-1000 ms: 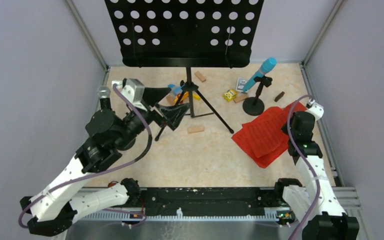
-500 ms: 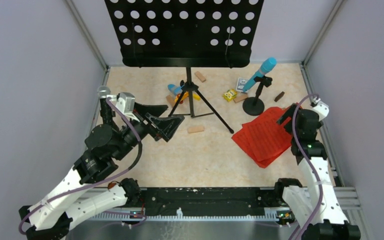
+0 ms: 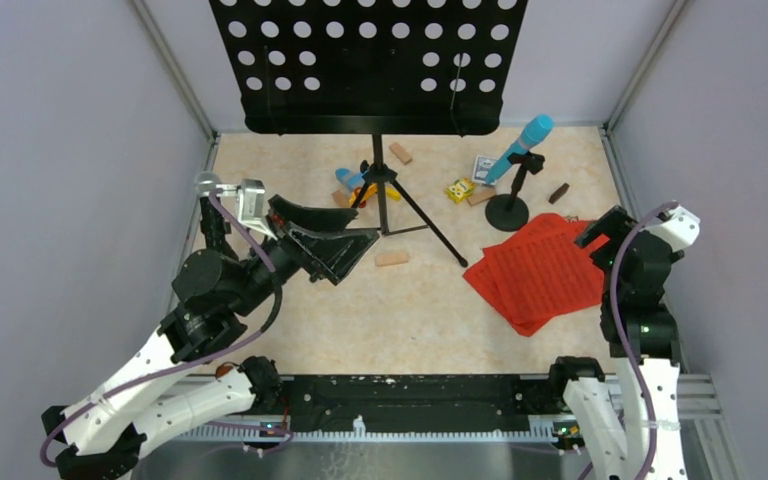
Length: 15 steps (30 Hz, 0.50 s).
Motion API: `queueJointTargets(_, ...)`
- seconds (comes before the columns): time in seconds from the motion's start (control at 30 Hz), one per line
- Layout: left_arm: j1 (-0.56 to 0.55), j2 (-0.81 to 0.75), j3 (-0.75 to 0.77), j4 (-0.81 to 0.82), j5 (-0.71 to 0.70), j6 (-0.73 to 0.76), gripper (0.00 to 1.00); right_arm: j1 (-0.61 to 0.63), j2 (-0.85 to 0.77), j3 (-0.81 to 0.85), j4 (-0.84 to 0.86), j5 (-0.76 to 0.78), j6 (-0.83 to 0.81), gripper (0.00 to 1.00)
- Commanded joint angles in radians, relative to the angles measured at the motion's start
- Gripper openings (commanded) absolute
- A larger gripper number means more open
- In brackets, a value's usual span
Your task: Pack up the instrument practice props
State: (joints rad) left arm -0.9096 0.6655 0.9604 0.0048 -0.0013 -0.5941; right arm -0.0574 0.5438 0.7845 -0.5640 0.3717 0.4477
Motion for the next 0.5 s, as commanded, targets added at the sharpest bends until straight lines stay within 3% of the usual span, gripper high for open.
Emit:
queueJointTargets(0.0, -0.003, -0.02, -0.045, 0.142, 0.066, -0.064, 0.99, -0.005, -0.033, 0.054, -0.034, -0.02, -0.03, 0.87)
queueJointTargets(0.37, -0.002, -0.032, -0.089, 0.202, 0.11, -0.051, 0.99, -0.006, -0.047, 0.018, -0.007, -0.091, -0.035, 0.88)
queueJointTargets(0.47, -0.003, 0.035, -0.003, 0.024, 0.026, -0.071, 0.99, -0.006, -0.047, 0.02, -0.006, -0.098, -0.038, 0.89)
